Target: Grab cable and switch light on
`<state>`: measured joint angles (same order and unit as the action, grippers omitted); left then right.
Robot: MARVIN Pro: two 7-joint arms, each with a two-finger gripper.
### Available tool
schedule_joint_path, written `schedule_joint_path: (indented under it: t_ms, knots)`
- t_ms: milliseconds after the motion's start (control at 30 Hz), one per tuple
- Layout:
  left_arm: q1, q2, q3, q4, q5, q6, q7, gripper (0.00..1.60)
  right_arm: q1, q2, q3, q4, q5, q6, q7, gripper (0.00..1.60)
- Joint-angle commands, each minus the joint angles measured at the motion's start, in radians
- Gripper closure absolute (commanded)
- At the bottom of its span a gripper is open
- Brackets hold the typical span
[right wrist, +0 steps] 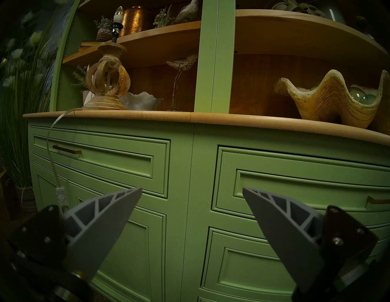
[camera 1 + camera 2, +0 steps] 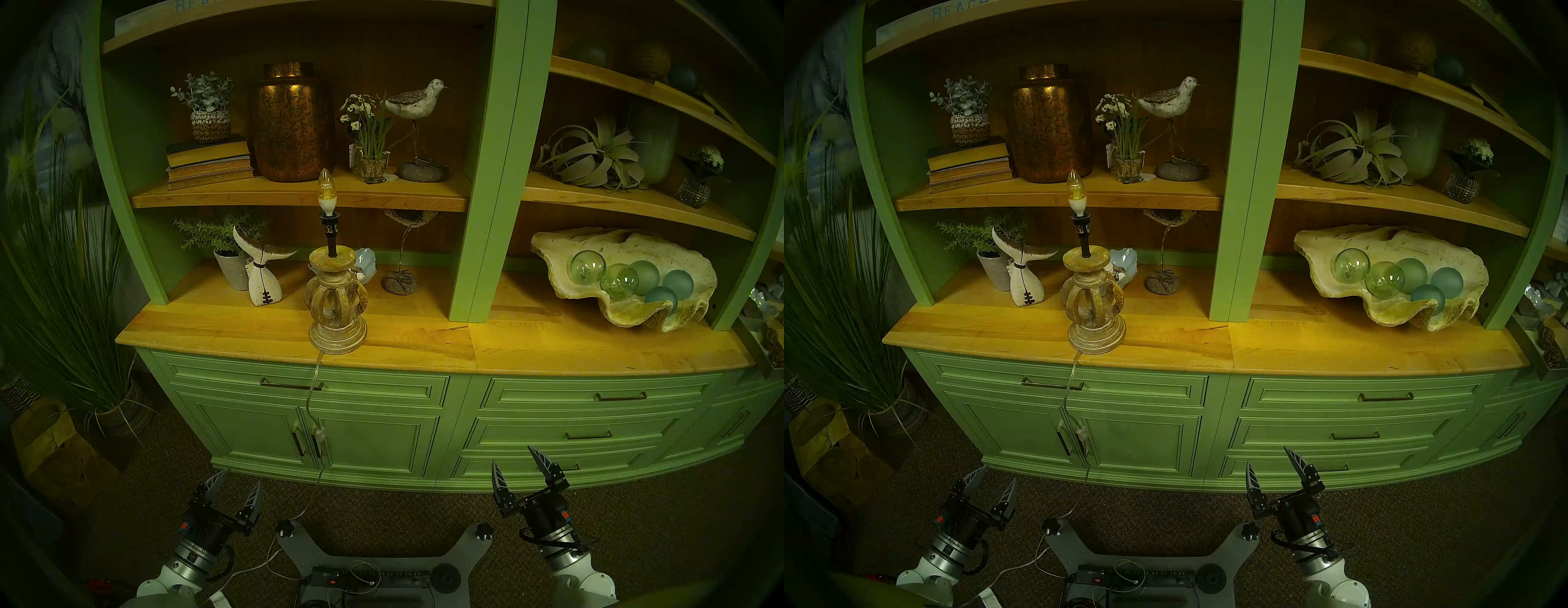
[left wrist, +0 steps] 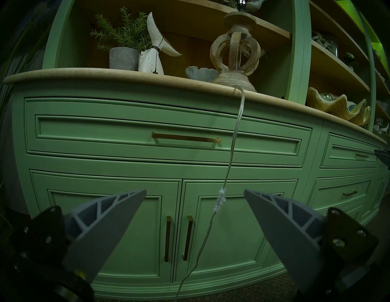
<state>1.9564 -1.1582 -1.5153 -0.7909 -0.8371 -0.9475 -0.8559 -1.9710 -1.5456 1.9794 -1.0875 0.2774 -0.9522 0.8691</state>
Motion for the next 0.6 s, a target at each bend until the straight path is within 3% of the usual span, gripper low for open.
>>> schedule_joint_path:
  t_ms: [0, 333, 567]
  knots:
    - [-0.084, -0.001, 0.023, 0.024, 0.066, -0.012, 0.021, 0.0, 0.003, 0.002, -0.003, -0.017, 0.001, -0.004, 0.004, 0.0]
    - [-0.185, 0.038, 0.037, -0.019, 0.111, -0.011, 0.013, 0.0, 0.006, 0.003, -0.002, -0.011, 0.001, -0.005, 0.003, 0.0]
    - [-0.25, 0.039, 0.05, 0.04, 0.159, 0.012, 0.032, 0.0, 0.005, 0.003, -0.003, -0.013, 0.001, -0.006, 0.004, 0.0]
